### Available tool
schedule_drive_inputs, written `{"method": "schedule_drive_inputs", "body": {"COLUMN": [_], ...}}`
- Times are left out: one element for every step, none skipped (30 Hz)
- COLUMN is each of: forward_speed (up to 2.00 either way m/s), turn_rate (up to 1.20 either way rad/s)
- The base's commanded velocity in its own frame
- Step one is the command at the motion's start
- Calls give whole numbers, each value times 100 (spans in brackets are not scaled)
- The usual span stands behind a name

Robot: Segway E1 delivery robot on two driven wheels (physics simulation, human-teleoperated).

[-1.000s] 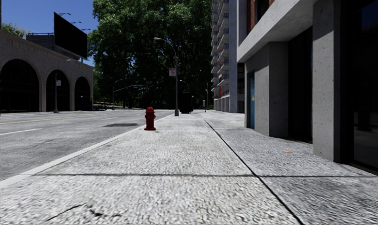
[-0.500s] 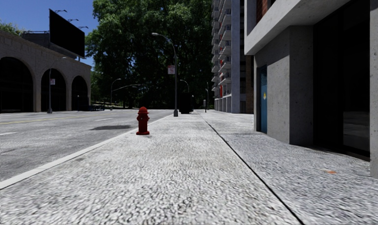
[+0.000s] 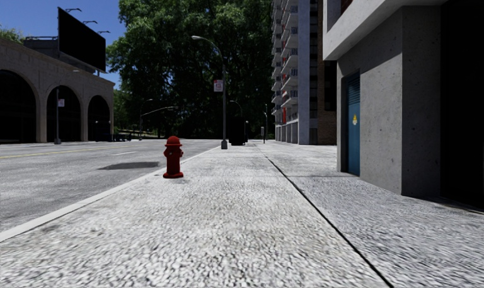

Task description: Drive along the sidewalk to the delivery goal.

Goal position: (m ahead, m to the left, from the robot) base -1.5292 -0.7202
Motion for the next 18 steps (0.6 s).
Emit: {"method": "schedule_drive_inputs", "body": {"forward_speed": [0, 0, 0, 0, 0, 0, 0, 0, 0, 0, 0, 0, 0, 0, 0, 0, 0, 0], "turn_rate": [0, 0, 0, 0, 0, 0, 0, 0, 0, 0, 0, 0, 0, 0, 0, 0, 0, 0]}}
